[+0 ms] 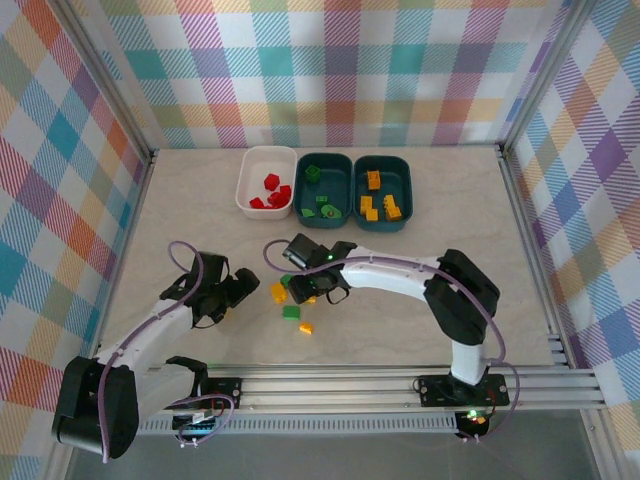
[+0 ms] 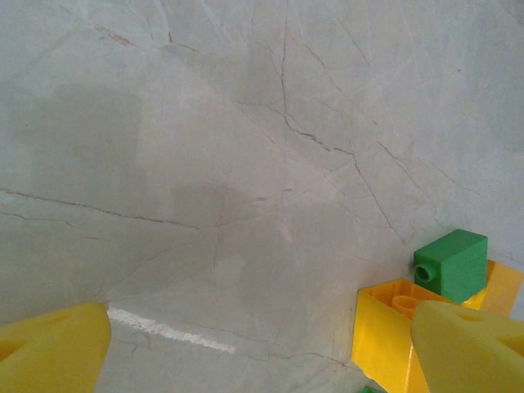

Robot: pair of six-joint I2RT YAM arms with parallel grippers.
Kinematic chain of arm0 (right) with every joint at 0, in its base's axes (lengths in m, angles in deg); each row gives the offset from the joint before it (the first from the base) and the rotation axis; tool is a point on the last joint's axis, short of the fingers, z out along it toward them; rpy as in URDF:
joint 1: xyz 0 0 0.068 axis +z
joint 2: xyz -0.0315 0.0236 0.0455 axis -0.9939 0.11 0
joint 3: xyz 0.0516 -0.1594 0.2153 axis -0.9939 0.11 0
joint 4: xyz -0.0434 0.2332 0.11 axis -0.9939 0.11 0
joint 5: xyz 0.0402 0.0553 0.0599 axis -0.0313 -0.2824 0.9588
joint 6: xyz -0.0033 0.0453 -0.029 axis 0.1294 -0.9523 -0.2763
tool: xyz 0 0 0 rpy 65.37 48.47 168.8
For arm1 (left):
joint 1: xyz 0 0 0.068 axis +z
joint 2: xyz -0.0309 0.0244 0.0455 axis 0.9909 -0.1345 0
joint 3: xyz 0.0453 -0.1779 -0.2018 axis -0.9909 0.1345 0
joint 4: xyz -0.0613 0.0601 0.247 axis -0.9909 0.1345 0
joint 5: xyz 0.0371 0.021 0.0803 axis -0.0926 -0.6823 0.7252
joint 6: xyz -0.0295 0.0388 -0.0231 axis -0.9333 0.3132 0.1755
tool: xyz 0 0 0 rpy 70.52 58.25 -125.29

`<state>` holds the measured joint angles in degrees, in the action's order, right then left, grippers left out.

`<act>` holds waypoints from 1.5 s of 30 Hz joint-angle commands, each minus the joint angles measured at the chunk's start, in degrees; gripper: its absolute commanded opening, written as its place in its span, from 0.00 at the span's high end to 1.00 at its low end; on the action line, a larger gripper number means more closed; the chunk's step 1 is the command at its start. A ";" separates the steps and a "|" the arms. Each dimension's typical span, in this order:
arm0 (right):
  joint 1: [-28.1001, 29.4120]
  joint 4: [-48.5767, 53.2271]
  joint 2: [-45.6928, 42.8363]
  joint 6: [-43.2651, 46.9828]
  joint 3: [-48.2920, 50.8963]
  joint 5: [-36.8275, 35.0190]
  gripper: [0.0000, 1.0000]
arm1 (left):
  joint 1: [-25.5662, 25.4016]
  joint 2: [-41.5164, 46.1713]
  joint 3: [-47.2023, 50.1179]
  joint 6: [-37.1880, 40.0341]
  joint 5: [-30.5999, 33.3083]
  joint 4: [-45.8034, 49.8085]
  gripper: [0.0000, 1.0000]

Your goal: Sort the legos into containers by color

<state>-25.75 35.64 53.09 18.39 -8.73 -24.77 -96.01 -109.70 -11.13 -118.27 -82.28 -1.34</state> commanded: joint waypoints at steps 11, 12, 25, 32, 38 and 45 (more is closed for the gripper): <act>-0.30 2.21 6.06 -1.00 -3.79 0.32 0.66 | -0.63 -1.31 -1.92 -0.01 -0.54 0.32 0.06; -0.32 2.06 5.57 -0.91 -3.42 0.23 0.70 | -0.68 -1.60 -2.12 -0.01 -0.60 0.27 0.06; -9.77 1.27 -9.10 4.21 -0.19 -3.30 0.76 | -2.19 -4.39 -1.98 -0.26 -1.03 -1.77 0.06; -27.51 -1.72 -6.30 8.41 -5.48 -2.11 0.76 | -3.70 -4.64 -2.88 -0.26 -1.21 -1.62 0.06; -36.41 0.80 4.34 9.07 -16.51 4.10 0.73 | -4.96 -3.97 -3.51 0.06 -0.85 -0.92 0.06; -37.65 1.74 4.97 9.61 -20.71 1.61 0.38 | -5.77 -4.93 -4.54 0.93 -1.39 -0.88 0.05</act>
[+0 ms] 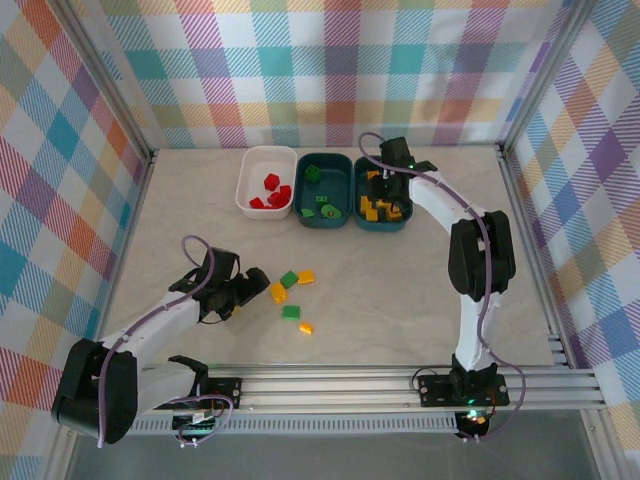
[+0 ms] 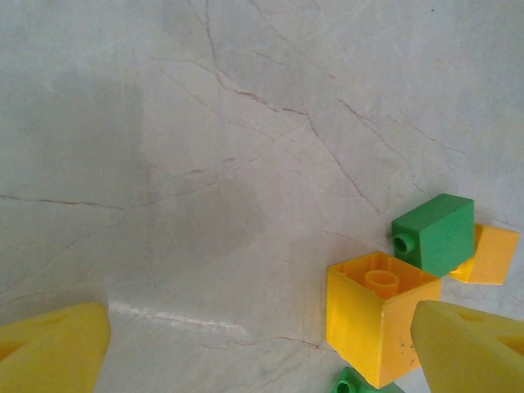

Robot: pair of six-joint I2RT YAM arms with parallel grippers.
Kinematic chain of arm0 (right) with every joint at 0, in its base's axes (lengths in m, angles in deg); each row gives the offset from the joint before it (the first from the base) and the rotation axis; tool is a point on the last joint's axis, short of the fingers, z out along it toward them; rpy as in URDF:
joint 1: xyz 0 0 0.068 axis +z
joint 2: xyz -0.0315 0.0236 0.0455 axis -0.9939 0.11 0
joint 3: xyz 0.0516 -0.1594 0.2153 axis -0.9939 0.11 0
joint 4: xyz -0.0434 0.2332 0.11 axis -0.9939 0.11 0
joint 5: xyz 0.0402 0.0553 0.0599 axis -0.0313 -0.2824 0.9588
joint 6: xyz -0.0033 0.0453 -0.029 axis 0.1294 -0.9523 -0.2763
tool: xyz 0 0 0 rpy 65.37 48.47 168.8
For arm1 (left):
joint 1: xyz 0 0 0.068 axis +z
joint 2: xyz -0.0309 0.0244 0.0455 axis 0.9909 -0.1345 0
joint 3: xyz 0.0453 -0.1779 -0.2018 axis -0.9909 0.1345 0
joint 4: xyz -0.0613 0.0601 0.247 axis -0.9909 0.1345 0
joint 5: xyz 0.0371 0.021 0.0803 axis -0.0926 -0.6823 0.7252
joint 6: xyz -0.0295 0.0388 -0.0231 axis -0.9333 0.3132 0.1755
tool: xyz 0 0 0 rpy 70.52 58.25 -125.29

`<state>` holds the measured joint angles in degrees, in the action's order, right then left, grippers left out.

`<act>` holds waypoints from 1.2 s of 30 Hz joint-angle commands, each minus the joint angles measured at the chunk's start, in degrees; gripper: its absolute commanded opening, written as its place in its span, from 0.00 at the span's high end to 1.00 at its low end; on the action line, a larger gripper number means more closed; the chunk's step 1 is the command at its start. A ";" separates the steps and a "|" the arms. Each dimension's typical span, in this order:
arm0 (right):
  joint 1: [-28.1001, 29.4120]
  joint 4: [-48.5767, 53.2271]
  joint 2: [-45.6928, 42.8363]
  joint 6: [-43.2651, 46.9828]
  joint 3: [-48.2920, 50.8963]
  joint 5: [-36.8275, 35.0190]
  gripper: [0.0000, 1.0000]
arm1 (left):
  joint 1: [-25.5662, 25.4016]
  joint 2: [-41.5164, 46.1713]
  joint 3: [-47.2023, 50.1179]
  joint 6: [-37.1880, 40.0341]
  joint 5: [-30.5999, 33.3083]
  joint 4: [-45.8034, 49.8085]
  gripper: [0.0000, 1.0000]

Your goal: Sort the legos into containers by color

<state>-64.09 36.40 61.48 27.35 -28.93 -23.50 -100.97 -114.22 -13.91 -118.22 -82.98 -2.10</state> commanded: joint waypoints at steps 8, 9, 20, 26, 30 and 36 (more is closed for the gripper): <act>16.26 -8.75 -19.32 -5.16 19.68 -0.94 0.35 | -1.16 -0.99 -0.92 -0.41 1.79 -1.00 0.06; 19.31 -8.83 -19.09 -5.38 20.79 -1.05 0.34 | -1.16 -0.59 -0.82 -0.57 2.47 -0.67 0.06; 33.55 0.00 -4.76 -1.43 12.95 3.32 0.31 | -1.08 2.25 0.00 -0.71 4.41 1.79 0.06; 39.71 -4.44 -9.73 -4.21 16.70 3.90 0.31 | -0.54 6.07 0.88 -1.70 9.24 5.33 0.05; 41.60 -4.58 -6.49 -6.25 13.52 7.22 0.31 | 3.33 9.35 -0.44 -2.61 12.41 10.35 0.04; 42.51 -1.20 1.48 -6.64 5.89 6.57 0.33 | 11.19 13.17 -0.41 -3.19 10.47 13.11 0.04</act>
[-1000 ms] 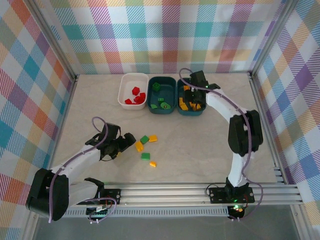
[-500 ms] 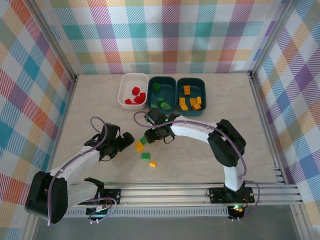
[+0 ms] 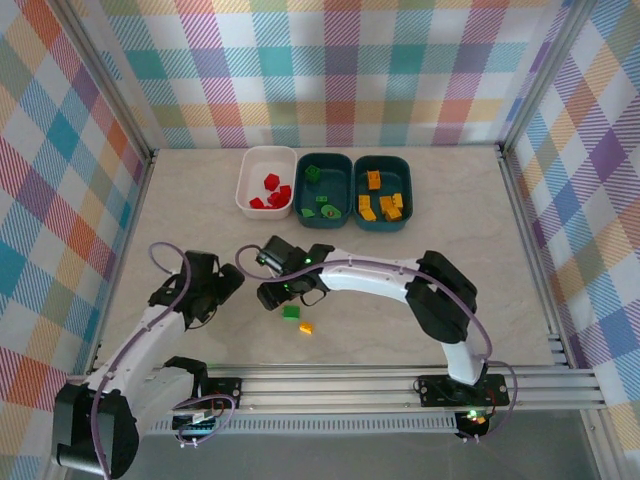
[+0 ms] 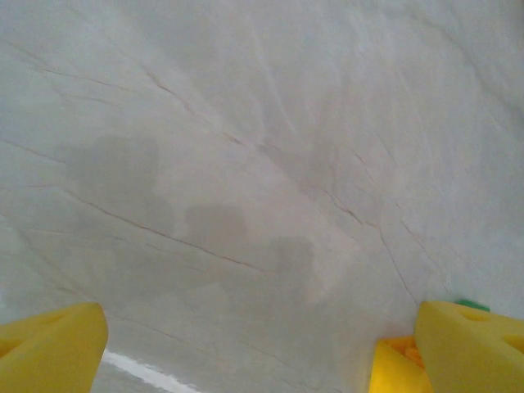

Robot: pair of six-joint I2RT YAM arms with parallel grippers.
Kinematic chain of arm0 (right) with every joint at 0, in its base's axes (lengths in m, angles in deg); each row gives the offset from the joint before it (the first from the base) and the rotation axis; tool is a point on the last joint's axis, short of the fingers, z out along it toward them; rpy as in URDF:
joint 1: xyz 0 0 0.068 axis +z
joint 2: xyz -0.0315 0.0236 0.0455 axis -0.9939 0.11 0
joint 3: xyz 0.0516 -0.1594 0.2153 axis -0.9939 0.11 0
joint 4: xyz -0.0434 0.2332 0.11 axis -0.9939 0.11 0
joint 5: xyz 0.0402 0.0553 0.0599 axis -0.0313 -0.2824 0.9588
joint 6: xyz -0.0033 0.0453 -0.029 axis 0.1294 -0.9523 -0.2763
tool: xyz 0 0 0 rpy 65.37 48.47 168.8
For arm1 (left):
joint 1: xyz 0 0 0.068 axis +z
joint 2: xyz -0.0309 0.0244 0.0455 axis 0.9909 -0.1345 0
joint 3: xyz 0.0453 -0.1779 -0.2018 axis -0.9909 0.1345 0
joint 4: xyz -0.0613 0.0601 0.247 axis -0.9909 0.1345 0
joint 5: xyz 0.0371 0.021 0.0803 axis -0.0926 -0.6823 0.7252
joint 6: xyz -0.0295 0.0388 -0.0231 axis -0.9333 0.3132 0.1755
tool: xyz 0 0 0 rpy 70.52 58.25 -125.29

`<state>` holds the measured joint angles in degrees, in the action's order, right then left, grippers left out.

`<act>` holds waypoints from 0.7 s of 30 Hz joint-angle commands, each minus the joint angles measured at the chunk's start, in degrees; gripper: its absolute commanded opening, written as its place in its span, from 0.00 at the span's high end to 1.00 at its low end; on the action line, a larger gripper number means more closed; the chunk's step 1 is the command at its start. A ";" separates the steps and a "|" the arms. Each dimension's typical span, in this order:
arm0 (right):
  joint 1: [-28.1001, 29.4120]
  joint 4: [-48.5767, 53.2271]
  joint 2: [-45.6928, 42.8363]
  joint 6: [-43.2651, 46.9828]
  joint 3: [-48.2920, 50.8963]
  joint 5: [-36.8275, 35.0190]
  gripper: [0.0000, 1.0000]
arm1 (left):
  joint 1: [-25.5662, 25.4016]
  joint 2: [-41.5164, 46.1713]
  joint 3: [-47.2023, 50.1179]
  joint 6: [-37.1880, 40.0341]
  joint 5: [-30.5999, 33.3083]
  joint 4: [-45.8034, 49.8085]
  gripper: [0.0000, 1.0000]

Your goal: Sort the legos into containers by color

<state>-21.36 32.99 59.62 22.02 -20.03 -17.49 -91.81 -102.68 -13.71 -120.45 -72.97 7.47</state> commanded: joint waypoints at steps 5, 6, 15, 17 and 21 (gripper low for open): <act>0.17 5.92 8.02 -1.27 -7.40 -1.95 0.39 | 3.42 4.23 1.12 -0.83 -1.59 2.67 0.03; 0.17 6.21 8.28 -1.27 -7.62 -2.07 0.40 | 3.47 4.72 1.36 -0.88 -1.76 2.67 0.03; 0.53 5.95 7.54 -0.36 -6.51 -3.65 0.68 | 3.61 5.63 1.88 -0.61 -2.99 1.25 0.02; 0.61 4.05 4.89 -0.36 -4.51 -3.77 0.72 | 3.64 5.23 1.88 -0.31 -3.61 0.89 0.02; -0.07 3.15 -3.04 1.00 -2.40 -6.35 0.73 | 3.60 4.11 1.38 1.42 -5.94 -0.19 0.03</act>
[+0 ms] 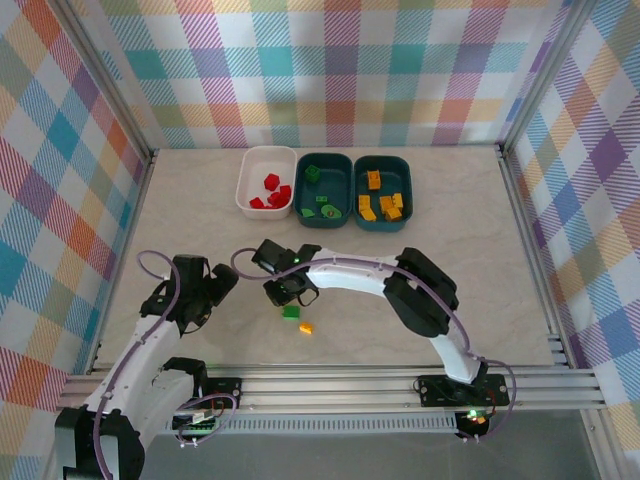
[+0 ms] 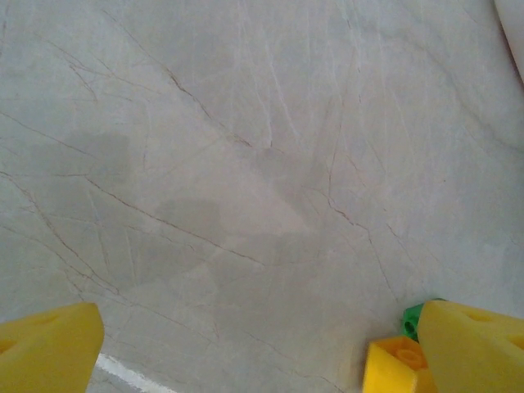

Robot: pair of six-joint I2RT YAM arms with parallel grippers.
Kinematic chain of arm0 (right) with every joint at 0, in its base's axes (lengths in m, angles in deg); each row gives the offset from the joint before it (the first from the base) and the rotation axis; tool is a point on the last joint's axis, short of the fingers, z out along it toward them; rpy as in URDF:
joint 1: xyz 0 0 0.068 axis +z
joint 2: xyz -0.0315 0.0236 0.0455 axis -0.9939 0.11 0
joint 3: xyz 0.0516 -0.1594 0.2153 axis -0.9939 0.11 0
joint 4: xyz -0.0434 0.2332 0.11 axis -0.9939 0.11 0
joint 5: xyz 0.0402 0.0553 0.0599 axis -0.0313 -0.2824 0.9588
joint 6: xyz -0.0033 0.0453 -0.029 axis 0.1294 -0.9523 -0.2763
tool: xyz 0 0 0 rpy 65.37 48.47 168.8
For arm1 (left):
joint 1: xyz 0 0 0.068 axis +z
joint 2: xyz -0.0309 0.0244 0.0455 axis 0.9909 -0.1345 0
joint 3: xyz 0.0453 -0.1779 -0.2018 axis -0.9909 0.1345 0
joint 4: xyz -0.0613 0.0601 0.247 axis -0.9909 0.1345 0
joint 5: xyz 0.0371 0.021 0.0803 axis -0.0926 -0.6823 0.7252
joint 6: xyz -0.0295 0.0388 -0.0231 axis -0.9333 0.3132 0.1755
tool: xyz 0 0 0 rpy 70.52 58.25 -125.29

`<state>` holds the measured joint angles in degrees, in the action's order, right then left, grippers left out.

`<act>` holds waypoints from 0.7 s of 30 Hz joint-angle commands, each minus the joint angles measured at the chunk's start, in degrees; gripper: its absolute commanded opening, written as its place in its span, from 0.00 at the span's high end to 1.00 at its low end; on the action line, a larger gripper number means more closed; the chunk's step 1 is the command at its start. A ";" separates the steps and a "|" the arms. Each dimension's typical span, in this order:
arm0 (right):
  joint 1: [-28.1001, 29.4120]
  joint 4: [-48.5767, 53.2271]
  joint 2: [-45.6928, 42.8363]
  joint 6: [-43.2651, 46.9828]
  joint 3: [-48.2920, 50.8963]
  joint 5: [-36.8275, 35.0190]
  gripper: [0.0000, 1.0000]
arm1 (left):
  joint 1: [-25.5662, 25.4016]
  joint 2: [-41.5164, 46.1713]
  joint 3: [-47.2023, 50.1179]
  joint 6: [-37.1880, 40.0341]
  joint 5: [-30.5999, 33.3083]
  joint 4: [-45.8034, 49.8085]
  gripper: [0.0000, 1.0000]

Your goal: Sort the legos into containers by color

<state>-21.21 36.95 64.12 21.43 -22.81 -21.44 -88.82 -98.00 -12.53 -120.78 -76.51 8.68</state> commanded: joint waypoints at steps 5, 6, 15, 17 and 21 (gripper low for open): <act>-10.77 -2.19 -16.75 3.46 4.13 -6.02 0.73 | -1.78 -4.31 -1.71 5.20 -5.60 -4.06 0.09; -13.83 -2.40 -17.70 3.33 4.83 -5.81 0.72 | -3.17 -5.58 -2.52 5.85 -4.94 -4.03 0.10; -40.24 -4.31 -11.83 1.41 2.65 -0.88 0.71 | -19.98 -25.60 -14.66 11.12 5.43 -1.40 0.21; -42.91 -3.80 -8.08 1.86 -0.47 0.92 0.71 | -22.33 -28.78 -15.91 11.72 4.87 -2.57 0.22; -45.09 -2.04 -2.67 3.20 -6.85 2.08 0.67 | -25.74 -34.45 -19.10 13.39 5.90 -1.96 0.23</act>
<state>-66.43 33.04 59.86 23.72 -24.73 -22.49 -112.68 -129.98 -29.03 -109.96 -72.82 5.64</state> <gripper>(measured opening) 0.323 0.767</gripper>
